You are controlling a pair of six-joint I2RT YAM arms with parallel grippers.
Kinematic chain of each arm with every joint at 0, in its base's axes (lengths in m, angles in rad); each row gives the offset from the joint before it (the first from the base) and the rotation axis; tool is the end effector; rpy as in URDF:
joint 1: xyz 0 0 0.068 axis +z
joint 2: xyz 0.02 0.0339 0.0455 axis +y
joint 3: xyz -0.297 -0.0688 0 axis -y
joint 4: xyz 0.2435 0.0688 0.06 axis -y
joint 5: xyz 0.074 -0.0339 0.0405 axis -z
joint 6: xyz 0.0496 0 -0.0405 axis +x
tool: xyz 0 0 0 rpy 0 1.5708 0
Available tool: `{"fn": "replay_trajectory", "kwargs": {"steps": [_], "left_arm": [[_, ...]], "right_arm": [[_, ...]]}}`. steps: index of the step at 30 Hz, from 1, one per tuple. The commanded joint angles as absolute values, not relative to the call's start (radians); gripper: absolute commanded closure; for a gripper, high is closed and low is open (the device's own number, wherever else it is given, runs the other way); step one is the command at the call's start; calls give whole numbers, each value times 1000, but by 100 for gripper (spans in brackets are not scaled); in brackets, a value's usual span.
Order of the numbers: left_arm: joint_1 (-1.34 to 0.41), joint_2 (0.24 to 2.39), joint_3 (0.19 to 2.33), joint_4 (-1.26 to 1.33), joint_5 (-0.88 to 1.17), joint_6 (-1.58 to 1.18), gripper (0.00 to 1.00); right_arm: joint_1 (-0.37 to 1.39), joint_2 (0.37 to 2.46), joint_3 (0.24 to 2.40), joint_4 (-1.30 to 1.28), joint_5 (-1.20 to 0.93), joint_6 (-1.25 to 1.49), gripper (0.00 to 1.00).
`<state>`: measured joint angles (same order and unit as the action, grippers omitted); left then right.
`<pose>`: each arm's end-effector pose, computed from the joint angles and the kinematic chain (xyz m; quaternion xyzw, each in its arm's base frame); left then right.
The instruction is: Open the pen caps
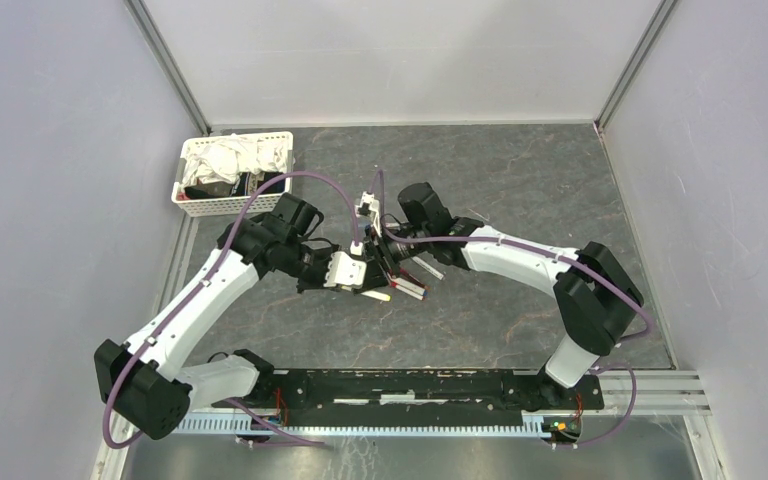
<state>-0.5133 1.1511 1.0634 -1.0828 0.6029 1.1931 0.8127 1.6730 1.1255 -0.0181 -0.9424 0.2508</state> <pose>0.1531 -0.1186 0.3174 0.7439 0.5709 -0.2110 0.2760 0.2297 0.3010 0.2781 -0.4266 0.6896 0.5605 0.1682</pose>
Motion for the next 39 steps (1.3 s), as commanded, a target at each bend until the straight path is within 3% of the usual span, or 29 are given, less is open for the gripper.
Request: {"fn": "replay_trajectory", "kwargs": {"steps": [1,11,13,16,17,24,32,35,39], "left_arm": [[-520,1135,1094,-1066,632,1174,98],[-519,1151,1143,-1075,636,1158,98],[-518,1155,1147,-1090,638,1171,98],[-518,1159,1142,-1103,608,1194,98],[-518,1161,1141,-1106,587,1207,98],[-467,1187,1139,-1106,379,1315,98],[-211,1328,1269,-1118,401,1430,98],[-186,1324,1205,-1055,420,1393,98],[-186,1283,1040,-899,462,1287,98]], "right_arm": [[821,1678,1108,131,-996,327,55],[830,1709,1105,83,-1004,290,55],[829,1704,1103,76,-1000,284,68],[822,1679,1098,48,-978,256,97],[814,1666,1091,36,-975,247,100],[744,1567,971,-98,-910,149,100],[667,1531,924,-248,-802,39,100],[621,1491,906,-236,-749,54,100],[501,1412,859,-188,-515,139,100]]}}
